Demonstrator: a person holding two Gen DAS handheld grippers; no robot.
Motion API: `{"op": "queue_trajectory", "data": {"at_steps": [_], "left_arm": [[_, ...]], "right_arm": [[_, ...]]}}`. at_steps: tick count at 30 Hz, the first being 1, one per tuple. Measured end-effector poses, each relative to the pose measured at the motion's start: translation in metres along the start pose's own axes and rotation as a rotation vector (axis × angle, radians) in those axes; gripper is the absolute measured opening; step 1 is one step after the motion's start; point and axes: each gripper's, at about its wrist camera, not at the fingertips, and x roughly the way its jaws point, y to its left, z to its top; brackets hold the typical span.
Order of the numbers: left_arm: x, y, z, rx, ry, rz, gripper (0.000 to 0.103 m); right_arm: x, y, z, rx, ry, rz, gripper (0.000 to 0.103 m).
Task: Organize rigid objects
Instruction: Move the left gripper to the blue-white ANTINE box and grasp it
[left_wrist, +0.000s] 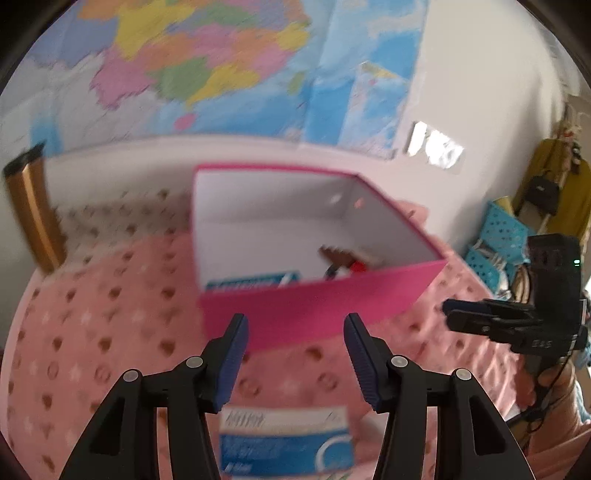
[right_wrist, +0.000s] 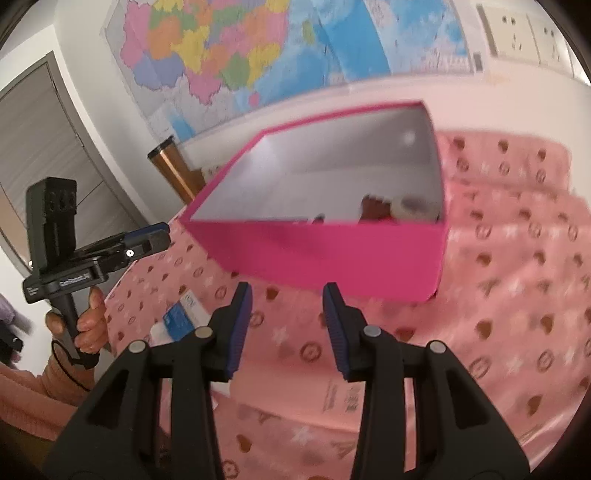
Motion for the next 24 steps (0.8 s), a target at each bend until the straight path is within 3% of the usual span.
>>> {"op": "queue_trajectory", "data": {"at_steps": [11, 24], "left_arm": [[0.013, 0.02, -0.046, -0.087, 0.11, 0.047, 0.054], [0.019, 0.038, -0.068, -0.116, 0.194, 0.05, 0.054]], "right_arm": [[0.026, 0.011, -0.029, 0.008, 0.108, 0.05, 0.042], [0.077, 0.06, -0.031, -0.122, 0.222, 0.15, 0.042]]}}
